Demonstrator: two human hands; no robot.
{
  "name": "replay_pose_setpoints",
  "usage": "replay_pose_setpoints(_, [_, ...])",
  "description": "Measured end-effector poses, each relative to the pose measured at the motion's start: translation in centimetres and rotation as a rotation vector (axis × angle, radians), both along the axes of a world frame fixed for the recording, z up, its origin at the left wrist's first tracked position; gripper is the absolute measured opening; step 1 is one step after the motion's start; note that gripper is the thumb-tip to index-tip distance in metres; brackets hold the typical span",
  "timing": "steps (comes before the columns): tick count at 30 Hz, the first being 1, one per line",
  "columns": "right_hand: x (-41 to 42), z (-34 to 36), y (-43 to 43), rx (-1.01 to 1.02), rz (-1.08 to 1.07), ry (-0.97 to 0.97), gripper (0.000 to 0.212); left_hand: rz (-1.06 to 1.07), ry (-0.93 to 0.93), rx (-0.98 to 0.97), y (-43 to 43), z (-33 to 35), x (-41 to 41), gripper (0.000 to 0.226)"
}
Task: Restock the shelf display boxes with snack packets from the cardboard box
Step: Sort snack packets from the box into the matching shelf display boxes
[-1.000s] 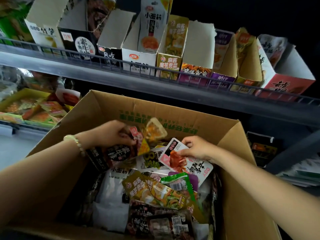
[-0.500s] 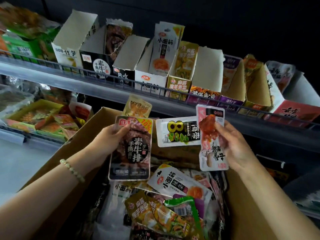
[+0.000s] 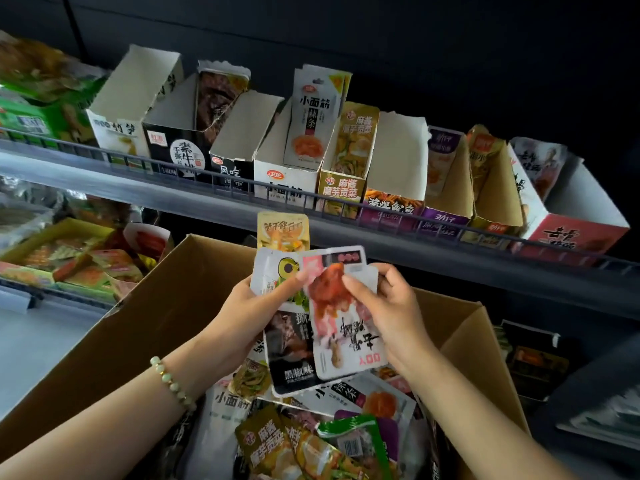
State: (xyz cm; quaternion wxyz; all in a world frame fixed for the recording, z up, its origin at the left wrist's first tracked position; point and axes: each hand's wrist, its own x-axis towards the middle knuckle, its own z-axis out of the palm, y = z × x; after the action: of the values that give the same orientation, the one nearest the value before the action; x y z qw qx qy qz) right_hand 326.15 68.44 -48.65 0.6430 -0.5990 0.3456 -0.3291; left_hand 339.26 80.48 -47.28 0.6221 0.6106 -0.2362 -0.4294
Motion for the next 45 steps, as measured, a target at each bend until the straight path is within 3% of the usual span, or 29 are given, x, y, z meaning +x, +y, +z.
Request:
replay_pose_setpoints(6, [-0.1, 0.0, 0.4, -0.15, 0.091, 0.164, 0.056, 0.066, 0.029, -0.022, 0.2, -1.1, 0.1, 0.027])
replay_pose_setpoints(10, [-0.3, 0.2, 0.1, 0.045, 0.148, 0.139, 0.072, 0.239, 0.066, -0.137, 0.0, -0.7, 0.8, 0.026])
replay_pose_setpoints(12, [-0.3, 0.3, 0.7, 0.126, 0.226, 0.093, 0.065, 0.275, 0.093, -0.165, 0.0, -0.6, 1.0, 0.027])
replay_pose_setpoints(14, [-0.2, 0.4, 1.0, 0.081, 0.296, 0.064, 0.045, 0.282, 0.144, -0.18, 0.0, -0.6, 0.8, 0.029])
replay_pose_setpoints(19, [-0.4, 1.0, 0.7, 0.073, 0.259, -0.053, 0.026, 0.153, 0.353, -0.187, -0.3, -0.4, 0.8, 0.033])
replay_pose_setpoints(23, [-0.4, 1.3, 0.8, 0.086, 0.336, -0.147, 0.043, 0.013, 0.508, -0.163, -0.4, 0.1, 1.1, 0.041])
replay_pose_setpoints(25, [-0.3, 1.1, 0.7, 0.095, 0.301, -0.145, 0.049, 0.024, 0.458, -0.205, -0.3, 0.4, 1.1, 0.04])
replay_pose_setpoints(28, [-0.1, 0.8, 0.3, 0.099, 0.2, -0.089, 0.036, 0.126, 0.266, -0.227, -0.4, 0.8, 1.2, 0.036])
replay_pose_setpoints(32, [-0.7, 1.2, -0.6, 0.063, 0.148, -0.025, 0.038, 0.158, 0.073, -0.192, -0.5, 1.5, 0.7, 0.036])
replay_pose_setpoints(37, [-3.5, 4.4, -3.6, 0.044, 0.038, -0.053, 0.03, 0.141, 0.047, -0.189, -2.0, 4.3, 0.0, 0.027])
replay_pose_setpoints(39, [-5.6, 6.4, -5.6, 0.044, 0.021, -0.103, 0.039, 0.137, 0.052, -0.203, -3.2, 5.8, -0.3, 0.022])
replay_pose_setpoints(42, [-9.4, 9.7, -8.8, -0.041, -0.038, -0.147, 0.071, 0.124, 0.015, -0.214, -5.4, 7.9, -0.9, 0.018])
replay_pose_setpoints(45, [-13.6, 12.9, -12.6, -0.219, -0.155, -0.083, 0.077, 0.104, -0.042, -0.197, -8.1, 9.2, -1.8, 0.027])
